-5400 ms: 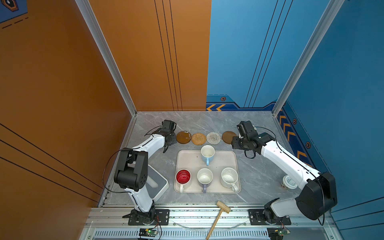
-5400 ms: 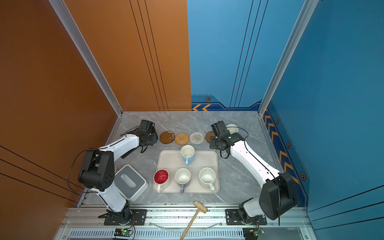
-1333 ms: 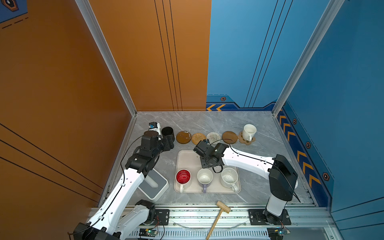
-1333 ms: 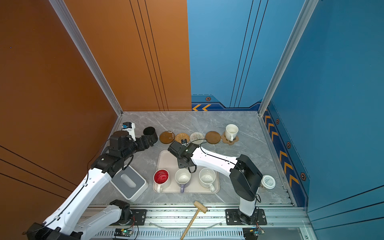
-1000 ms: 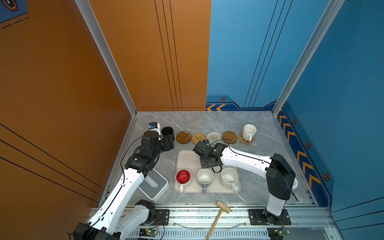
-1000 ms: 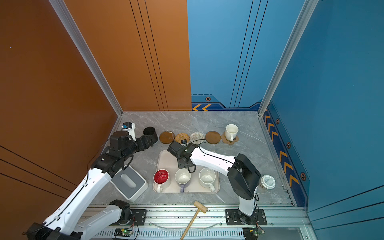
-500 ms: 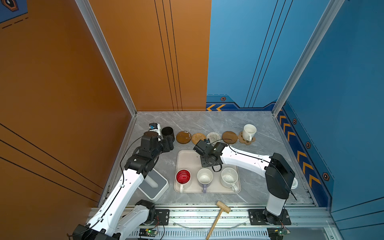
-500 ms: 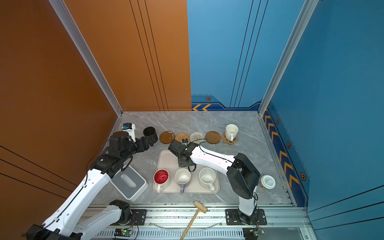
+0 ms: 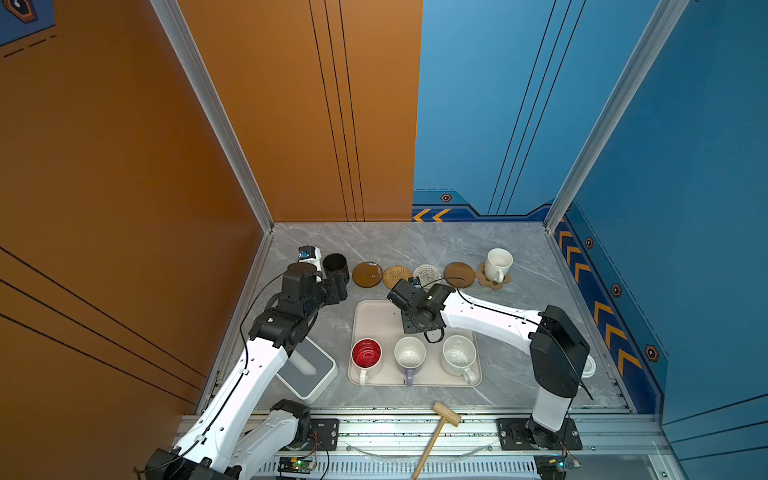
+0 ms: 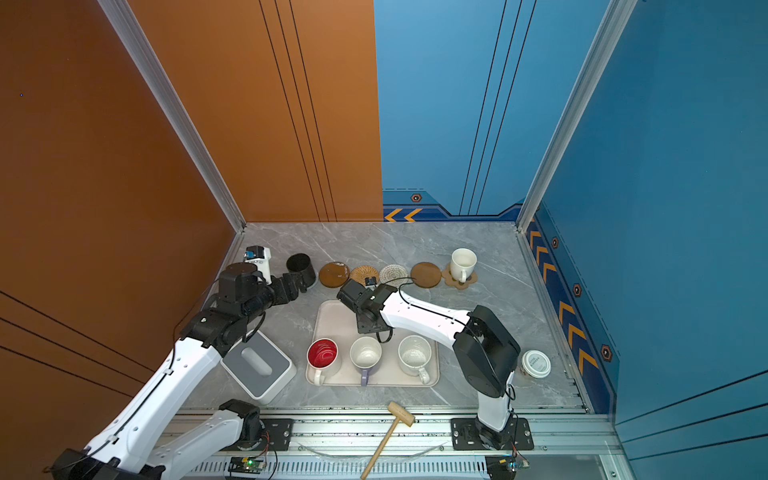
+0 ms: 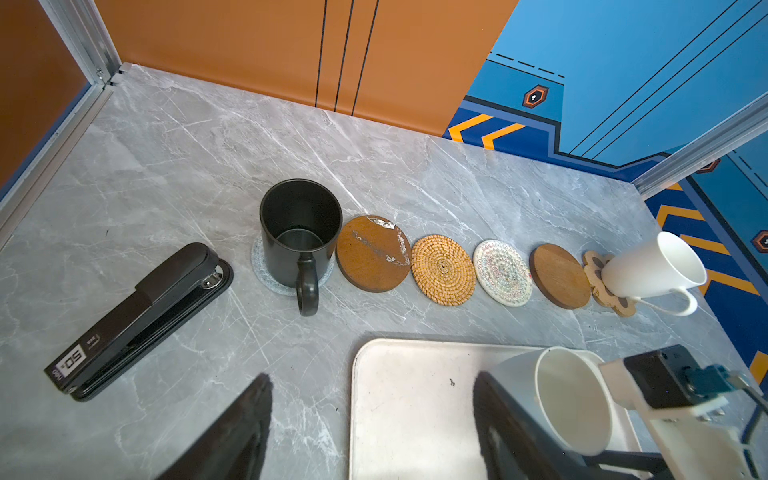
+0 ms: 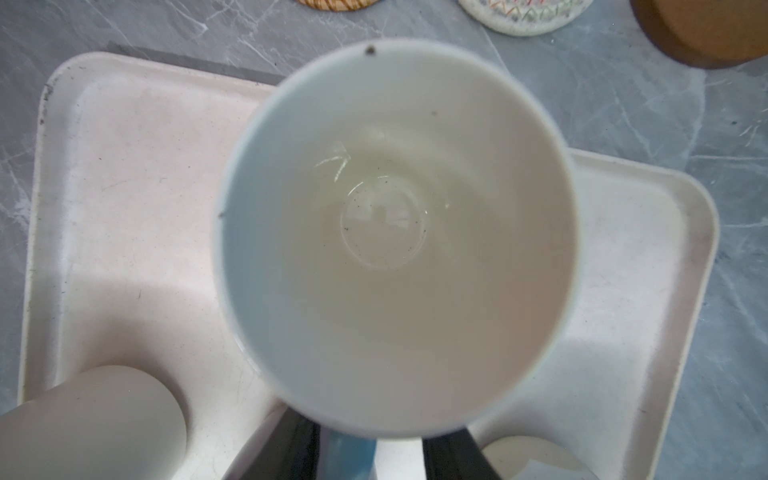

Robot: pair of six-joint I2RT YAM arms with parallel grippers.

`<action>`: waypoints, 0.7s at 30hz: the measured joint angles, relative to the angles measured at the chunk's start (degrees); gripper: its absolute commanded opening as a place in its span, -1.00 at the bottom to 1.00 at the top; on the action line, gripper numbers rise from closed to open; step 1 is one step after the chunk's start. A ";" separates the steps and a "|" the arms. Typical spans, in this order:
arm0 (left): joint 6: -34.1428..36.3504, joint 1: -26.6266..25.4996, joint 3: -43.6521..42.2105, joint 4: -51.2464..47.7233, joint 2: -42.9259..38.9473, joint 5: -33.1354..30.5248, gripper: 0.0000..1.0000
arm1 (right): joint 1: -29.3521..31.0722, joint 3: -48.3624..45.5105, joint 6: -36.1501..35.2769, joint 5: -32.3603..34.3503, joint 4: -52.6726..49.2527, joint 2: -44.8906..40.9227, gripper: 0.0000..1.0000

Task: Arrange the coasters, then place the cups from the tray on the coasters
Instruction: 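Lift the light blue mug with the right gripper toward the coaster row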

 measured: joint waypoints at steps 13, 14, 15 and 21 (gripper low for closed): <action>0.00 0.00 0.00 0.00 0.00 0.00 0.54 | -0.31 0.00 0.63 -0.02 0.02 0.00 -0.42; 0.00 0.00 0.00 0.00 0.00 0.00 0.55 | -0.33 -0.02 0.68 -0.02 0.02 0.00 -0.43; 0.00 0.00 0.00 0.00 0.00 0.00 0.54 | -0.37 0.00 0.83 -0.02 0.02 0.00 -0.44; 0.00 0.00 0.00 0.00 0.00 0.00 0.55 | -0.52 0.00 1.05 -0.02 0.02 0.00 -0.49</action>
